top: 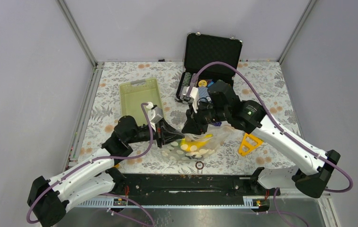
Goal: Place the food in the zip-top bag and seal the zipper
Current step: Zip the zipper food storage bag at the center of the board.
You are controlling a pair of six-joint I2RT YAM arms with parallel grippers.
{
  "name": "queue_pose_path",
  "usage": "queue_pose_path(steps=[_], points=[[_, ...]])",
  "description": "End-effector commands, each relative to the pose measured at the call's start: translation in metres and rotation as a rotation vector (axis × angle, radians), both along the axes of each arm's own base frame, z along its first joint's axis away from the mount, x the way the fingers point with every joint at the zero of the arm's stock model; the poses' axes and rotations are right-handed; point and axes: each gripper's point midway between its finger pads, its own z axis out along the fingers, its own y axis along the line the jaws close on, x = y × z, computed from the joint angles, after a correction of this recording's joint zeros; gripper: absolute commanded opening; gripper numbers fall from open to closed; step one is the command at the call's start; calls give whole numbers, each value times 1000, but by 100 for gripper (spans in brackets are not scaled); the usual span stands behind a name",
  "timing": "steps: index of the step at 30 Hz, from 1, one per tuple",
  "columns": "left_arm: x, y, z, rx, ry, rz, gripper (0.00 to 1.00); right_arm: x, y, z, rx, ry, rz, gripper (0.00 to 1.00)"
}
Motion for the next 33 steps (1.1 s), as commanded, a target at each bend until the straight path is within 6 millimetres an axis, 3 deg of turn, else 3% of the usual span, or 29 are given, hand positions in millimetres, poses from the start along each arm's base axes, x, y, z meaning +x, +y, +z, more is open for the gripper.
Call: queue_pose_path(steps=[1,8,23,24,29,33], points=[[-2,-1,10,-21,-20,-23,0,4,-4,30,103,-59,-53,27],[-3,0,11,-25,-24,-24,0,4,0,37,150,-50,-75,39],[-6,0,14,-33,-28,-43,0,10,14,26,122,-24,-36,43],[-6,0,14,-32,-27,-42,0,10,15,26,124,-24,-34,42],[-5,-1,16,-35,-32,-38,0,4,16,28,135,-2,-5,11],[-2,-1,18,-38,-30,-25,3,-2,16,30,146,8,22,1]])
